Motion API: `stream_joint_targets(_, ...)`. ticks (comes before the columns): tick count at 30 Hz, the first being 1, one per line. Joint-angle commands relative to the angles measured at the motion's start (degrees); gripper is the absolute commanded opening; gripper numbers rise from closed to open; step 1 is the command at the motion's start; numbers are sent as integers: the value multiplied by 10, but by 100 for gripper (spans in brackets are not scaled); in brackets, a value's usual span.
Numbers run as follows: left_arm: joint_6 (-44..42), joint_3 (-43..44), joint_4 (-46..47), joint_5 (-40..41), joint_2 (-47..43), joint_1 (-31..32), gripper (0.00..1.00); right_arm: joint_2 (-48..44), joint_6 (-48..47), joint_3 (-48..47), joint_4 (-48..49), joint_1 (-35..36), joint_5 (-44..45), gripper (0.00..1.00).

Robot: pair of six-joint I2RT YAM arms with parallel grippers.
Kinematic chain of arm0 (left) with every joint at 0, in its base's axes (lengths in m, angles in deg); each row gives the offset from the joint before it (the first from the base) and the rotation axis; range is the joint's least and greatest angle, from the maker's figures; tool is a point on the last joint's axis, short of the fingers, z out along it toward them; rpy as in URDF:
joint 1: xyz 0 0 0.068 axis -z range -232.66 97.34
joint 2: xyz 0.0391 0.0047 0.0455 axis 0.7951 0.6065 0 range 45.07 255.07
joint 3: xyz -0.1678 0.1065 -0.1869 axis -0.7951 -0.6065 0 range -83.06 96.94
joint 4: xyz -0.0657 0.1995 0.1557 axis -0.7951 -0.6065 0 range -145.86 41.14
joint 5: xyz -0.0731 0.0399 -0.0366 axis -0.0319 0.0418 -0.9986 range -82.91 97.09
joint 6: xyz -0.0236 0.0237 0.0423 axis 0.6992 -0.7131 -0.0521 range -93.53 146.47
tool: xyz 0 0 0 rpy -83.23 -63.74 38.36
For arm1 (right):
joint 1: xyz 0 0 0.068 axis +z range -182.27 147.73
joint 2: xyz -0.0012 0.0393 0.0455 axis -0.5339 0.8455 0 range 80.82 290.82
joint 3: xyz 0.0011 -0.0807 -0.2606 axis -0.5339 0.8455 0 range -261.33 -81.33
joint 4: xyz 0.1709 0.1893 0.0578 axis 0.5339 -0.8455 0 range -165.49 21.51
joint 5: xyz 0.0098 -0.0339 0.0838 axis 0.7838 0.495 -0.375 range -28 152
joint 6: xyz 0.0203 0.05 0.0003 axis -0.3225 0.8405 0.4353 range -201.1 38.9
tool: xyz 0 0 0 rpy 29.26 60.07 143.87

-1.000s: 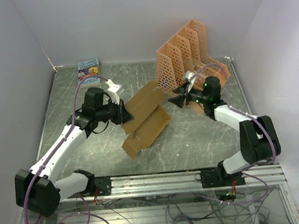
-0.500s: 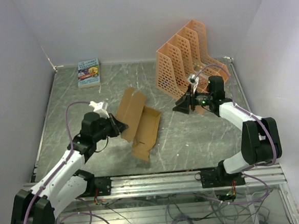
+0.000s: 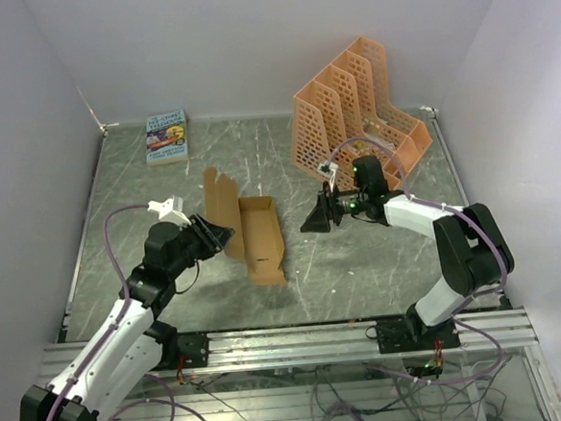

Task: Fold the paper box

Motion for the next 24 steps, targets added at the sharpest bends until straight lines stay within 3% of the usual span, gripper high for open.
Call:
stream_joint_targets(1,-31,11,-27,3,11,-2,47,27,-24,-31,-36,0,18,60)
stream_joint_targets(5,-87,45,-80,16,41,-2,50,38,-146,-74,-126,3,-14,61)
stream_joint_targets(9,-151,95,-128,22,80,-2,51,-1,-443,-123,-257,3,-57,68)
stream_joint_targets(12,-202,131,-149,25,121,-2,52,-45,-738,-114,-336,5,-84,97)
stream_joint_targets(15,-253,170,-169,25,170,-3,56,-30,-856,-131,-363,20,-88,100)
stream_joint_targets(17,-298,206,-191,39,203,-4,58,21,-858,-199,-399,25,-92,99)
stream_joint_targets(19,-325,240,-205,54,235,-8,59,85,-793,-276,-402,26,-89,98)
stream_joint_targets(24,-339,282,-203,25,278,-14,58,233,-637,-459,-403,70,23,94)
